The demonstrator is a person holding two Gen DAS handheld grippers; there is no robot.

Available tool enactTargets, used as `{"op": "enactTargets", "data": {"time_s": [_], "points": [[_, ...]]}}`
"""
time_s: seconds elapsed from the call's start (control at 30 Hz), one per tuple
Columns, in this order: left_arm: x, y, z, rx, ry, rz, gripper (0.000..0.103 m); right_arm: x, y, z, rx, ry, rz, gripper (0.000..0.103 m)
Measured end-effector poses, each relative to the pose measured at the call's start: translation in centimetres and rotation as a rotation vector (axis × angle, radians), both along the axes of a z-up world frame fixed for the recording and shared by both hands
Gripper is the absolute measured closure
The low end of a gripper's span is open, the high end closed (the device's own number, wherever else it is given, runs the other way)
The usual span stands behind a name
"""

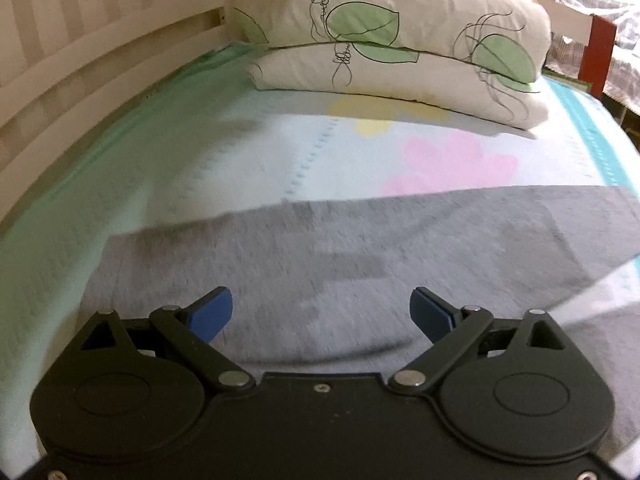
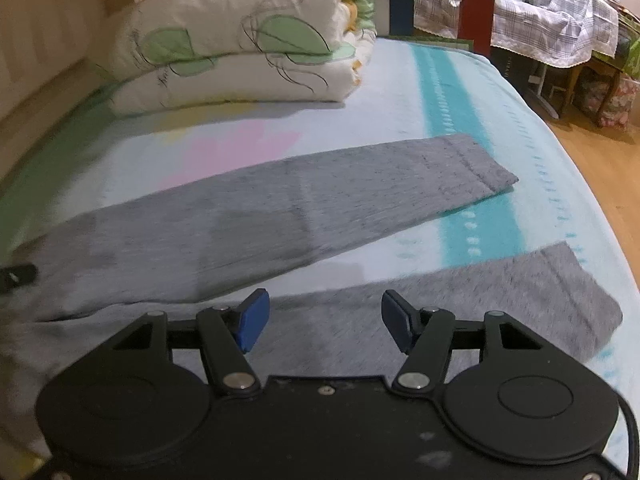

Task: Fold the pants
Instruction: 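Move the right gripper to a grey pant-leg hem and close on it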

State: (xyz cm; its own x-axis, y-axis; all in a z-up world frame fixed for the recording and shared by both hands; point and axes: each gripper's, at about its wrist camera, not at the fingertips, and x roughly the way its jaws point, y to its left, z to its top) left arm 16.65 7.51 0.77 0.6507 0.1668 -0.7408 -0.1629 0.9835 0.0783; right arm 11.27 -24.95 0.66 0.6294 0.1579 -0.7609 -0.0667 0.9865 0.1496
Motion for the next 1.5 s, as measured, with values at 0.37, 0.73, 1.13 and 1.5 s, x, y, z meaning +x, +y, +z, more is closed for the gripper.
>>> {"op": "enactTargets", "data": {"time_s": [0.37, 0.73, 1.13, 1.5], "points": [[4.7, 2.2, -2.8, 0.023, 0.025, 0.044, 0.007, 12.9, -3.1, -1.8, 0.143, 0.192, -0.180, 0.041], [6.3, 4.7, -4.7, 0.030, 0.056, 0.104, 0.007, 21.4, -0.7, -5.0, 0.065, 0.215, -0.260, 0.041], [6.9, 5.0, -5.7, 0.045, 0.079, 0.135, 0.007, 26.8, 2.8, -5.3, 0.024, 0.159, -0.365, 0.042], [6.8, 5.7, -5.7, 0.055, 0.074, 0.145, 0.007, 28.2, 3.6, -7.9, -0.012, 0.250, -0.449, 0.058]]}}
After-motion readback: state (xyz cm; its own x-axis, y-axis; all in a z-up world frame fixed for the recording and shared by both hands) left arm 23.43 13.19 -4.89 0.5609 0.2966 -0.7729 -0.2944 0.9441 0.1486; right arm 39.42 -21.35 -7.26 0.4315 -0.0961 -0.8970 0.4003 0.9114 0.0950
